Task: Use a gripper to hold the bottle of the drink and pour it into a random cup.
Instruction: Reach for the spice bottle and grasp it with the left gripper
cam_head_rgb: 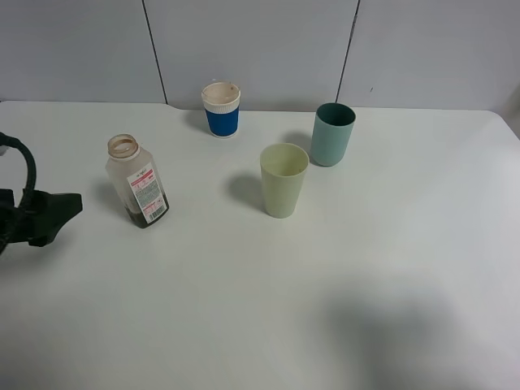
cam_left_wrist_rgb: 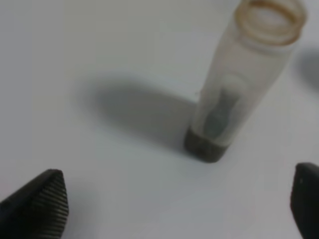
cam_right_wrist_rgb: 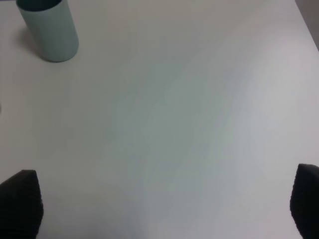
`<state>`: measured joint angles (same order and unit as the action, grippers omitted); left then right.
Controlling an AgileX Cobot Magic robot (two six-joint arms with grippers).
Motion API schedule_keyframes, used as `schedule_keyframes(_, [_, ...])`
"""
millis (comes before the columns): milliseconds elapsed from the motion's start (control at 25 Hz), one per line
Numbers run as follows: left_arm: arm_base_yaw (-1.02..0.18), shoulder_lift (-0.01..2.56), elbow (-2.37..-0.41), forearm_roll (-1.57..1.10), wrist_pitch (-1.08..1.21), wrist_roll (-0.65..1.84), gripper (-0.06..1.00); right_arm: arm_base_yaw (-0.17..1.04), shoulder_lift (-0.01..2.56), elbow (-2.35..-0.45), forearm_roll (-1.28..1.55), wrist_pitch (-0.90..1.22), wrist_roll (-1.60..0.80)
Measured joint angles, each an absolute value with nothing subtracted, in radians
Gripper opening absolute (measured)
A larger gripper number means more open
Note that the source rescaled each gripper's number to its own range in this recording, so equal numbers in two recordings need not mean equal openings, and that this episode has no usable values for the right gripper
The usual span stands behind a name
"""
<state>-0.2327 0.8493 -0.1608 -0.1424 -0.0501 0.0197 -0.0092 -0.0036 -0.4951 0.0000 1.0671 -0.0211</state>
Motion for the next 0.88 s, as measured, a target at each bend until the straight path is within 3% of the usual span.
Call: schedule_keyframes(880, [-0.233,1.469,-0.137,0.128,-0.694,0.020,0.98,-0.009,-0.004,-0.495,0.000,1.067,-0.021])
